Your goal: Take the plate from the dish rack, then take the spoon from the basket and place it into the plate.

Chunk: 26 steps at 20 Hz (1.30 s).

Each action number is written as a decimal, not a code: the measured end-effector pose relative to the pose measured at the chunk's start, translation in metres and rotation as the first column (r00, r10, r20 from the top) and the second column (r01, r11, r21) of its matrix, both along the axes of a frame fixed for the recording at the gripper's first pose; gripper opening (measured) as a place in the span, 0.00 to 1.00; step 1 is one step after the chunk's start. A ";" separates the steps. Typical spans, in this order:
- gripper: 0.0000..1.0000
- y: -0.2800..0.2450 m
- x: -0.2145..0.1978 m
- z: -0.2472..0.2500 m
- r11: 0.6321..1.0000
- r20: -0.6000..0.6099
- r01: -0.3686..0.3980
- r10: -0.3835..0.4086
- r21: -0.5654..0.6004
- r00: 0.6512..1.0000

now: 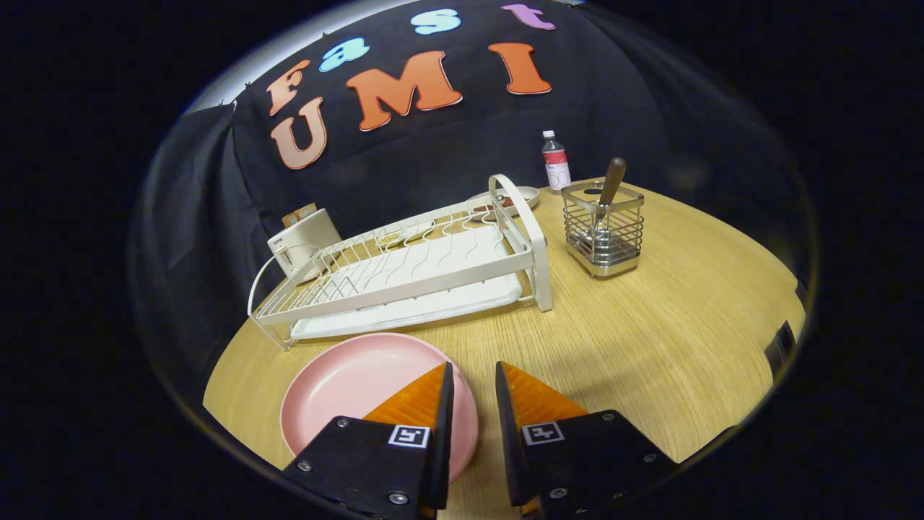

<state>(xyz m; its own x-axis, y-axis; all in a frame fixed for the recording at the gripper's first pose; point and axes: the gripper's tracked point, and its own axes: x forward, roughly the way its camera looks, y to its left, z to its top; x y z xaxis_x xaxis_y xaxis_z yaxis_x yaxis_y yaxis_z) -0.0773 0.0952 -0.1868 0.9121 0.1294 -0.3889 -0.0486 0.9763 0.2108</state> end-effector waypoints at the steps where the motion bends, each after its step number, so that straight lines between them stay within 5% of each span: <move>1: 0.32 -0.007 0.000 0.004 1.000 0.010 0.005 -0.005 -0.013 1.000; 10: 0.42 -0.099 0.012 0.052 0.982 0.152 0.130 -0.109 -0.137 0.982; 19: 0.80 -0.124 0.048 0.081 0.968 0.247 0.180 -0.134 -0.175 0.960; 26: 0.94 -0.140 0.083 0.106 0.943 0.384 0.275 -0.189 -0.185 0.904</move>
<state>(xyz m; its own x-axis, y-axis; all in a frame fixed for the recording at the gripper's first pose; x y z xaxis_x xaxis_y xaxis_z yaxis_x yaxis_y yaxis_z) 0.0060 -0.0445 -0.0806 0.9874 -0.1562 -0.0258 0.1560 0.9877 -0.0085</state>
